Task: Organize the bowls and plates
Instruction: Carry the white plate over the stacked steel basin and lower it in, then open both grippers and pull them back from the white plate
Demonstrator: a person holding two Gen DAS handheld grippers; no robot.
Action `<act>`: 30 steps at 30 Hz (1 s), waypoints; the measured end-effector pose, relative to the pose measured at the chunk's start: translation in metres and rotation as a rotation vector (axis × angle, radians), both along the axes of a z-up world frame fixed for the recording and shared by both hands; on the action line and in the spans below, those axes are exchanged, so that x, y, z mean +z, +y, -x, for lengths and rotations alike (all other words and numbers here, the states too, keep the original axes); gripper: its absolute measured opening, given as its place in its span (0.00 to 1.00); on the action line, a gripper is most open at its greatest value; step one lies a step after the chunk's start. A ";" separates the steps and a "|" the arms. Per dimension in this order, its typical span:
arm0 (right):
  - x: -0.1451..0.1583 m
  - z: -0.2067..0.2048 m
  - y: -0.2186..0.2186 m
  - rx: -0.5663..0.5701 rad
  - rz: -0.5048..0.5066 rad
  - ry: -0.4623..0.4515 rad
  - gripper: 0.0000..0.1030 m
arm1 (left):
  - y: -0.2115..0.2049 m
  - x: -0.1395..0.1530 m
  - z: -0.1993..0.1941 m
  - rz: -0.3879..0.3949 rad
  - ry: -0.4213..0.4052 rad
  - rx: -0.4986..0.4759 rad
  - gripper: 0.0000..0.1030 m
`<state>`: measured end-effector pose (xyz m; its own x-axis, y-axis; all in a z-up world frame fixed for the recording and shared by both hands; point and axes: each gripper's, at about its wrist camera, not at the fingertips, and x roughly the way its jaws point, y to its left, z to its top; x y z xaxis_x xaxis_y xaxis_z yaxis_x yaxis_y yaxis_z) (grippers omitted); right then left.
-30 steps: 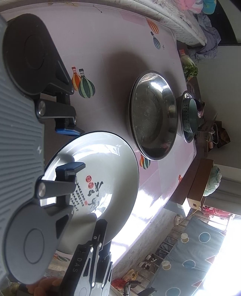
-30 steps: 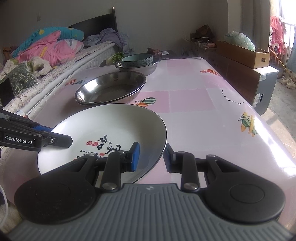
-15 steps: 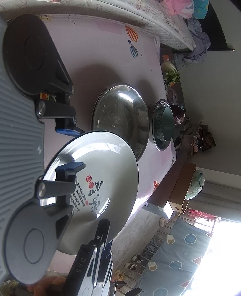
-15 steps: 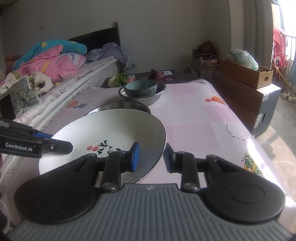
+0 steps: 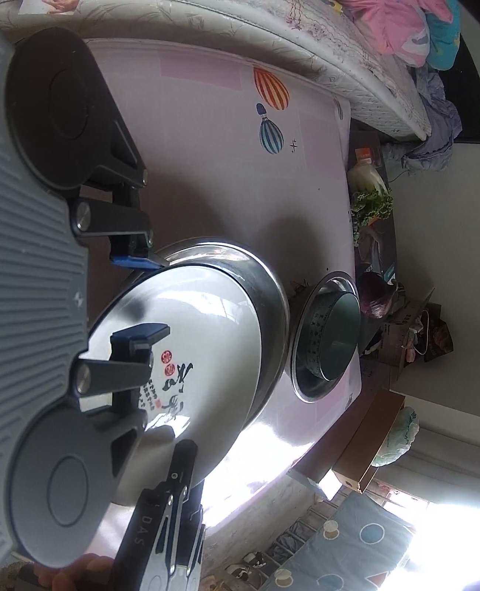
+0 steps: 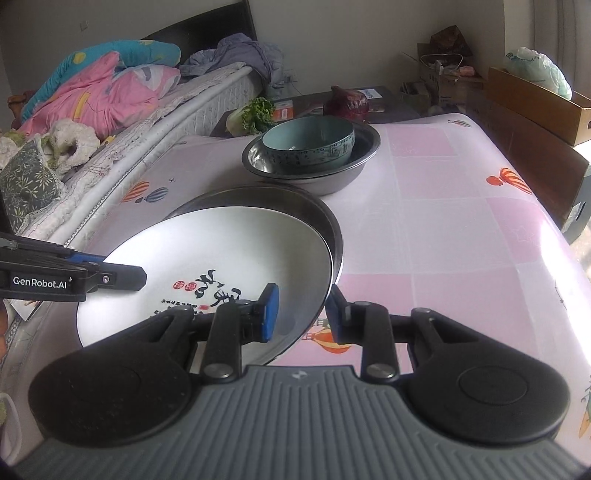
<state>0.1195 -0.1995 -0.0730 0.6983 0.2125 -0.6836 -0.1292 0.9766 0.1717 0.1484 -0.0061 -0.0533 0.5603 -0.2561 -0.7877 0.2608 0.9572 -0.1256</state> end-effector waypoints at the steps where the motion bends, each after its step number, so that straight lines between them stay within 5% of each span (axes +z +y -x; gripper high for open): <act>1: -0.001 -0.004 0.003 0.004 0.015 0.000 0.27 | 0.001 -0.001 -0.004 0.001 0.006 0.001 0.29; 15: -0.002 -0.043 0.007 0.030 0.099 0.005 0.27 | 0.008 -0.005 -0.021 0.052 0.038 0.009 0.30; 26: 0.003 -0.051 0.006 0.025 0.103 -0.017 0.30 | 0.019 0.022 -0.011 0.080 -0.036 0.026 0.56; 30: 0.002 -0.054 -0.003 -0.009 0.043 -0.009 0.40 | 0.021 0.021 -0.016 0.062 -0.064 0.051 0.62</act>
<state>0.1740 -0.2028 -0.0710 0.7059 0.1771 -0.6858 -0.1220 0.9842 0.1285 0.1641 0.0151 -0.0322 0.6223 -0.2735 -0.7334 0.2217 0.9602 -0.1700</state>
